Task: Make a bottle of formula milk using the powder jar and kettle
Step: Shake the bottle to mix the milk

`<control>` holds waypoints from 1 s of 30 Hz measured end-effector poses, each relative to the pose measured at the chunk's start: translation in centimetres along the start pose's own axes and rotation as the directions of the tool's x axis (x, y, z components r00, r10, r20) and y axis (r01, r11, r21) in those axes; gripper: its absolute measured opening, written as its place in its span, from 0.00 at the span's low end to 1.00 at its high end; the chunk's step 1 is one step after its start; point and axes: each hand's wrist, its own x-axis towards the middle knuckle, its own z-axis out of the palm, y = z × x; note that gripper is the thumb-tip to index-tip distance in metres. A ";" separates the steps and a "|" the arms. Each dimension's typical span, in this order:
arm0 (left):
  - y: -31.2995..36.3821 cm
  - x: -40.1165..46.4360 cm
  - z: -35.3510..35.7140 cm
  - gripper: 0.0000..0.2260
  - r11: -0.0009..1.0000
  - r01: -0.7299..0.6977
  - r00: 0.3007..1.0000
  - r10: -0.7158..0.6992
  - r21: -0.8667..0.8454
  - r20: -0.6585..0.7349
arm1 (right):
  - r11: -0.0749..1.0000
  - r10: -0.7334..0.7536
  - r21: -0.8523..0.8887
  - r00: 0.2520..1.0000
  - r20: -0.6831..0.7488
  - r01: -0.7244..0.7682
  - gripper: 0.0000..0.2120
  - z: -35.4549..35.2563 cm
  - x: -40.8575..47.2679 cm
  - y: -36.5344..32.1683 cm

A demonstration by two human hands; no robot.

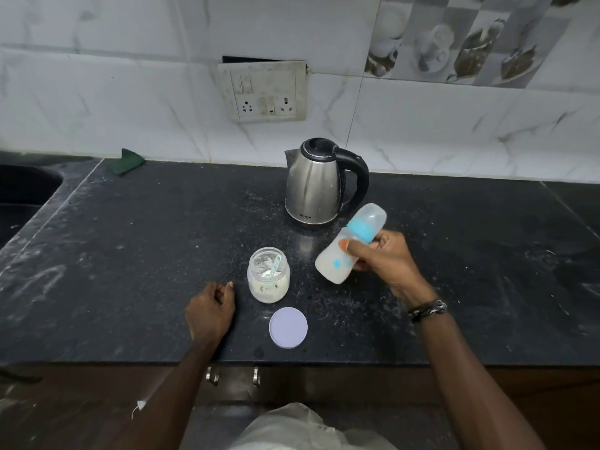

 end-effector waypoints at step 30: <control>-0.2 0.1 0.2 0.15 1.000 0.002 1.000 -0.002 0.002 0.001 | 0.997 -0.048 0.055 0.998 -0.028 0.050 0.12 0.1 -0.4 0.0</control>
